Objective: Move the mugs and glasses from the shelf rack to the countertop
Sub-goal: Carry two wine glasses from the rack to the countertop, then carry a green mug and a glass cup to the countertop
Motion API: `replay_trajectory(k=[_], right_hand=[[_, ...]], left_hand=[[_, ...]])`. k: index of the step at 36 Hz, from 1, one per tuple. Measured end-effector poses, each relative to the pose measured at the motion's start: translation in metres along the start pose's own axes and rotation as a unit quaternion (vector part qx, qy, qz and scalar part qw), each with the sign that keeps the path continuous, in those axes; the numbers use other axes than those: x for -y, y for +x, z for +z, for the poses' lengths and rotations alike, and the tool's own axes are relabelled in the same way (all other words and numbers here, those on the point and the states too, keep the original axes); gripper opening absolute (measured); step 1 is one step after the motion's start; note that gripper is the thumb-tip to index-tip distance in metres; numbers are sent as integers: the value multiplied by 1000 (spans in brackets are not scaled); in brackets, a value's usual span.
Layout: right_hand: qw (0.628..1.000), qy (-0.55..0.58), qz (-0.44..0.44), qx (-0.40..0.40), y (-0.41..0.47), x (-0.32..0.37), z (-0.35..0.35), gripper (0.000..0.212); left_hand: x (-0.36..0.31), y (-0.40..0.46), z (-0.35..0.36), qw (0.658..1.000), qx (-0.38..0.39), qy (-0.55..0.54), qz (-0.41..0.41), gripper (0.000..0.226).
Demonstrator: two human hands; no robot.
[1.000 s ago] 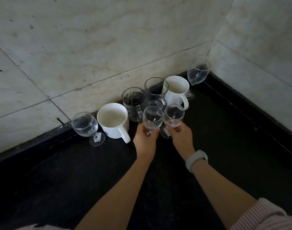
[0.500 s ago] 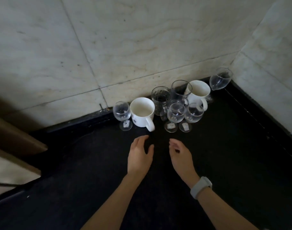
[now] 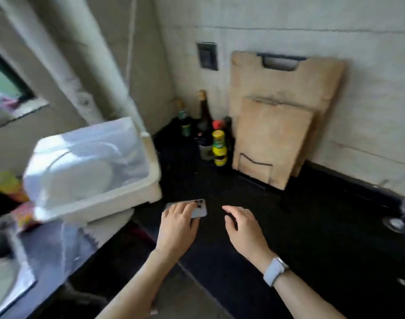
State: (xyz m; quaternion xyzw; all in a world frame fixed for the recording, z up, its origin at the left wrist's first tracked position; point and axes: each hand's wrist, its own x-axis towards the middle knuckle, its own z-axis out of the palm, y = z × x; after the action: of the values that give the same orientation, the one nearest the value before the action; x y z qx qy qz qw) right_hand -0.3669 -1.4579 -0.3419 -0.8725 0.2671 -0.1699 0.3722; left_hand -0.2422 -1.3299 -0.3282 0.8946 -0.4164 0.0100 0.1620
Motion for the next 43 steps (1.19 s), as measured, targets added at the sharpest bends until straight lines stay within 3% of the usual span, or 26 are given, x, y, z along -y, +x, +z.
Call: replay_trajectory(k=[5,10,14,20,25,29,32,36,43], right_hand=[[982,-18,-144,122,-38,129,109,32],[933,-57,-270,233,-126,248,217,34],[875,-62,-366,310,-214,333,291,34],[761,-65,-505,402,-341,447,375,35],[684,-62,-575,446,-420,524,426,35],[647,-44,-609,457,-458,582,474,33],[642,-31,-622,447,-470,631,516,31],[662,6,-618,424,-469,705,578,31],[713,1,-590,380,-455,832,662,32]], left_hand=[[132,-146,-85,985,-50,58,-157,35],[221,-335,-154,939,-106,104,-309,32],[262,-482,-195,881,-122,127,-439,37],[283,-660,-240,765,-172,146,-603,43],[303,-756,-265,694,-190,155,-677,40],[343,-807,-288,661,-232,163,-695,34],[395,-832,-320,647,-263,176,-694,32],[486,-845,-378,656,-285,194,-671,34],[632,-837,-467,703,-287,191,-622,36]])
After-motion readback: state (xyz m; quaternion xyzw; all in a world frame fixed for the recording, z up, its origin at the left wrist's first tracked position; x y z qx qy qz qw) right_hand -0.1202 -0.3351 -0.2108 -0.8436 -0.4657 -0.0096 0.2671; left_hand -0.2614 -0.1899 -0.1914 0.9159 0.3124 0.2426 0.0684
